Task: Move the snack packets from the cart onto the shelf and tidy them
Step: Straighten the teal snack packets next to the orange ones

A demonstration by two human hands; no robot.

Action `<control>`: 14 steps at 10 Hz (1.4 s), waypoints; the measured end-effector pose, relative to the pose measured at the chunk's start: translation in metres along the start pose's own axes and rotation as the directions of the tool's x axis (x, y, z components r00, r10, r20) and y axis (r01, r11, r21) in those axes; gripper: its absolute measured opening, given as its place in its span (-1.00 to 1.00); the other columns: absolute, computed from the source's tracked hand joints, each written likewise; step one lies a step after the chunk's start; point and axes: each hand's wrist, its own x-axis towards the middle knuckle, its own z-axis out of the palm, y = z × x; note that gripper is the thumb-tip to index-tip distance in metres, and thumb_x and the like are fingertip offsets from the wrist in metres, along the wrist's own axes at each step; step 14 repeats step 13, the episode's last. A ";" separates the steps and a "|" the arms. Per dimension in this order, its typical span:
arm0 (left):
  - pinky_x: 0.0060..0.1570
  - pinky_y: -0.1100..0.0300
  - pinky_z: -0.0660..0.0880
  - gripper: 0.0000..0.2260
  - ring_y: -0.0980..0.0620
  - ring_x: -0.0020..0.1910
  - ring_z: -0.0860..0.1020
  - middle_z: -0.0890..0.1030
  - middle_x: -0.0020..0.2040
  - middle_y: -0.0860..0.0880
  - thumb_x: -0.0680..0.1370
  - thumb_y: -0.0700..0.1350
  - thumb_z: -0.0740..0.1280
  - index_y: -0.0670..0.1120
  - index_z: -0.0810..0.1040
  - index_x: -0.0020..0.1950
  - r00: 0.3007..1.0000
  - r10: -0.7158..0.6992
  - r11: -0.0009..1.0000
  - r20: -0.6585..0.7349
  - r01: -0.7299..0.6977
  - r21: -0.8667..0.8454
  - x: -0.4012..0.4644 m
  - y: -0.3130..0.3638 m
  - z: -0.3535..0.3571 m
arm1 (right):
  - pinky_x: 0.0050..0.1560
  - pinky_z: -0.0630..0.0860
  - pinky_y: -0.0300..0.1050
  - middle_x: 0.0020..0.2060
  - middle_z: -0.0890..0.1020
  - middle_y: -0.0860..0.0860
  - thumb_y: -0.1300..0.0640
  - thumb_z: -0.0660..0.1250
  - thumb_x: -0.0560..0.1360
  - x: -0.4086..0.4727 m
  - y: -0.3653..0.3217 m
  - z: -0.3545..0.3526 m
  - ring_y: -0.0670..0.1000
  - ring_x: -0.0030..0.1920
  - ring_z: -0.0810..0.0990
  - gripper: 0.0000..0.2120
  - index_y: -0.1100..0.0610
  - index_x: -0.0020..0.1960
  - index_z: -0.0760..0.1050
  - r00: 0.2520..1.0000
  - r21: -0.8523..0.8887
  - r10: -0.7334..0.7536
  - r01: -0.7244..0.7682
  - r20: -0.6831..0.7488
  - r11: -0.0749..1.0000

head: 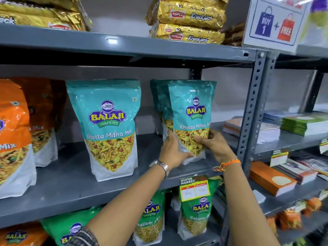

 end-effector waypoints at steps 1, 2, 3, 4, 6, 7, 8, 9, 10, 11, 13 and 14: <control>0.28 0.05 0.55 -0.17 -0.06 0.29 0.57 0.54 0.31 -0.03 0.28 0.03 0.66 -0.06 0.20 0.33 0.995 -0.013 0.998 0.095 0.018 -0.056 0.009 -0.009 -0.005 | -0.05 0.71 -0.15 0.04 0.79 0.07 -0.09 0.75 0.01 -0.007 0.007 0.008 -0.03 -0.01 0.79 -0.28 0.12 0.09 0.64 0.989 -0.044 -0.078 0.073 -0.126 0.996; 0.36 0.20 0.40 -0.05 0.01 0.39 0.48 0.47 0.43 0.00 0.30 0.00 0.66 -0.05 0.13 0.49 0.985 0.022 0.994 0.172 -0.004 -0.106 0.015 -0.018 -0.013 | -0.01 0.72 -0.08 -0.04 0.80 -0.01 -0.23 0.75 -0.10 -0.014 0.013 0.017 -0.03 0.00 0.79 -0.17 0.08 0.08 0.64 0.967 -0.083 -0.123 0.107 -0.223 0.991; 0.31 0.24 0.37 -0.06 0.02 0.39 0.48 0.48 0.42 0.00 0.31 -0.02 0.65 -0.05 0.13 0.49 0.984 0.022 0.992 0.177 0.001 -0.127 0.016 -0.020 -0.013 | 0.09 0.72 0.01 0.02 0.79 0.01 -0.26 0.74 -0.13 -0.015 0.013 0.016 -0.01 0.03 0.78 -0.06 0.10 0.16 0.63 0.964 -0.105 -0.107 0.084 -0.244 0.991; 0.31 0.21 0.41 -0.10 0.00 0.36 0.51 0.50 0.39 -0.01 0.32 -0.04 0.65 -0.05 0.16 0.47 0.986 0.016 0.992 0.167 0.005 -0.123 0.016 -0.021 -0.011 | 0.14 0.71 0.10 0.06 0.77 0.01 -0.28 0.74 -0.16 -0.016 0.009 0.015 0.00 0.06 0.77 0.05 0.13 0.24 0.60 0.969 -0.118 -0.069 0.042 -0.239 0.992; 0.32 0.02 0.53 -0.14 -0.03 0.30 0.57 0.55 0.34 -0.02 0.32 -0.06 0.65 -0.03 0.19 0.44 0.991 0.014 0.991 0.132 0.004 -0.135 0.014 -0.024 -0.007 | 0.18 0.70 0.14 0.07 0.76 0.01 -0.32 0.73 -0.19 -0.019 0.005 0.015 0.02 0.08 0.75 0.14 0.15 0.28 0.58 0.974 -0.132 -0.058 0.029 -0.218 0.991; 0.30 0.05 0.55 -0.14 -0.03 0.28 0.58 0.56 0.32 -0.02 0.32 -0.06 0.65 -0.03 0.19 0.44 0.992 0.013 0.992 0.126 0.003 -0.126 0.013 -0.023 -0.006 | 0.20 0.68 0.16 0.10 0.75 0.03 -0.32 0.73 -0.19 -0.020 0.004 0.015 0.04 0.11 0.74 0.15 0.16 0.30 0.56 0.976 -0.125 -0.046 0.019 -0.212 0.992; 0.30 0.07 0.54 -0.13 -0.04 0.29 0.58 0.55 0.33 -0.03 0.32 -0.07 0.64 -0.04 0.18 0.46 0.992 0.000 0.992 0.124 0.015 -0.125 0.013 -0.020 -0.007 | 0.21 0.67 0.15 0.12 0.74 0.05 -0.30 0.73 -0.18 -0.021 0.002 0.015 0.06 0.14 0.73 0.13 0.15 0.29 0.55 0.980 -0.104 -0.047 0.027 -0.192 0.994; 0.26 0.15 0.53 -0.11 -0.05 0.31 0.57 0.55 0.35 -0.04 0.32 -0.06 0.65 -0.03 0.16 0.47 0.992 -0.011 0.992 0.126 0.026 -0.120 0.012 -0.018 -0.009 | 0.15 0.70 0.06 0.11 0.74 0.03 -0.29 0.73 -0.15 -0.026 0.001 0.017 0.06 0.15 0.73 0.00 0.06 0.20 0.57 0.980 -0.094 -0.057 0.040 -0.189 0.995; 0.10 0.30 0.51 -0.04 -0.03 0.32 0.54 0.49 0.43 -0.08 0.32 -0.06 0.65 -0.01 0.10 0.53 0.994 -0.021 0.997 0.107 0.029 -0.076 0.005 -0.015 -0.015 | 0.15 0.68 -0.02 0.16 0.72 0.03 -0.24 0.73 -0.06 -0.037 -0.002 0.020 0.04 0.21 0.70 -0.10 0.01 0.19 0.54 0.971 -0.084 -0.095 0.078 -0.219 0.993; 0.20 0.25 0.53 0.00 -0.03 0.38 0.50 0.43 0.49 -0.09 0.33 -0.05 0.63 -0.02 0.06 0.58 0.997 0.009 0.999 0.080 -0.005 -0.044 -0.004 -0.016 -0.024 | 0.35 0.58 0.10 0.30 0.65 0.08 -0.17 0.70 0.07 -0.046 -0.007 0.024 0.05 0.32 0.62 -0.05 0.14 0.36 0.49 0.951 -0.126 -0.120 0.087 -0.285 0.988; 0.47 0.16 0.35 -0.01 0.03 0.53 0.36 0.35 0.57 -0.01 0.35 -0.01 0.62 -0.01 0.08 0.62 0.980 0.184 0.981 -0.079 -0.188 -0.043 -0.047 0.001 -0.073 | 0.42 0.53 0.12 0.29 0.63 -0.03 -0.12 0.66 0.27 -0.086 -0.034 0.058 -0.05 0.25 0.62 -0.27 0.01 0.35 0.48 0.846 -0.267 -0.327 0.229 -0.422 0.936; 0.47 0.16 0.35 -0.01 0.03 0.53 0.36 0.35 0.57 -0.01 0.35 -0.01 0.62 -0.01 0.08 0.62 0.980 0.184 0.981 -0.079 -0.188 -0.043 -0.047 0.001 -0.073 | 0.42 0.53 0.12 0.29 0.63 -0.03 -0.12 0.66 0.27 -0.086 -0.034 0.058 -0.05 0.25 0.62 -0.27 0.01 0.35 0.48 0.846 -0.267 -0.327 0.229 -0.422 0.936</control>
